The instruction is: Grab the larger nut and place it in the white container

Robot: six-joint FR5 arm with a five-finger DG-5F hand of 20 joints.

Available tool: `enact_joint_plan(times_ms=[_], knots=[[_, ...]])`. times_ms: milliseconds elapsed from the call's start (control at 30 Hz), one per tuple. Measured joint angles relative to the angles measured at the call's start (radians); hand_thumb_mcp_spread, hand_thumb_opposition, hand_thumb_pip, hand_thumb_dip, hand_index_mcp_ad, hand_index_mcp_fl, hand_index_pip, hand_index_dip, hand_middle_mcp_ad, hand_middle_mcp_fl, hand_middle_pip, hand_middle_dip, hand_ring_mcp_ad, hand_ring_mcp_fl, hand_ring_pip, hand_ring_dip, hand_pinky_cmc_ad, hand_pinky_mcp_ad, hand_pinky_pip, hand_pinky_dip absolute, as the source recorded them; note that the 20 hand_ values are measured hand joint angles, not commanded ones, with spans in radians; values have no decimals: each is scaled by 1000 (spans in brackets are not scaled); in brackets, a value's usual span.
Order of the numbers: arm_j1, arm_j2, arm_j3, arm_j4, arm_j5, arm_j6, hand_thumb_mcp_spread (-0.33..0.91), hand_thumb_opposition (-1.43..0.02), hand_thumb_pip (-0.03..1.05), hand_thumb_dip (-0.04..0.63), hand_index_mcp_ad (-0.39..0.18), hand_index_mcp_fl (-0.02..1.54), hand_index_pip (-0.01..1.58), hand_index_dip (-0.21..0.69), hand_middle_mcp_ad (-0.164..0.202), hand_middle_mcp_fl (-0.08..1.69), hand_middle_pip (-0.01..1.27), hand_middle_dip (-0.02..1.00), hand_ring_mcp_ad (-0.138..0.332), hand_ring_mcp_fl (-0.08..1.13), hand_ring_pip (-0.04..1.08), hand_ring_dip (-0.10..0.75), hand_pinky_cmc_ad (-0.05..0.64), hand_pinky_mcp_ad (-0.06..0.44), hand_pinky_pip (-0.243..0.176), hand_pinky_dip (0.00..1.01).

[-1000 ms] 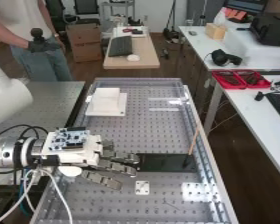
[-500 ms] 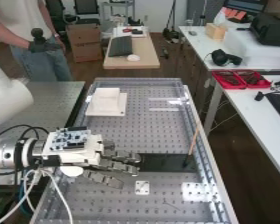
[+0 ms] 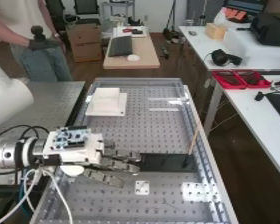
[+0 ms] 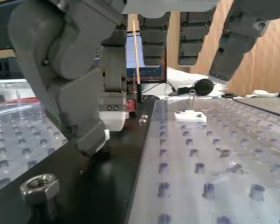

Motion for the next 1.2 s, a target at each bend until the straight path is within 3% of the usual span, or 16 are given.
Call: enact_joint_plan(times_ms=[100,667,833,1200], knots=[[3,12,-3,13,-2,11,375,-972,574,145,-148,562,1494,16,68,2,138,180,164,-2,168,124,353,300,-106,593],[69,114,-63,122,-73,109,375,-974,578,138,-148,562,1494,21,72,2,138,180,162,-2,161,124,346,300,-110,593],[120,164,-97,138,-149,146,375,-972,578,138,-148,562,1494,21,65,2,138,180,154,-2,161,124,346,304,-106,593],[228,189,-119,161,-297,236,375,-972,574,138,-148,562,1497,30,65,2,138,183,145,0,154,124,346,304,-106,588]])
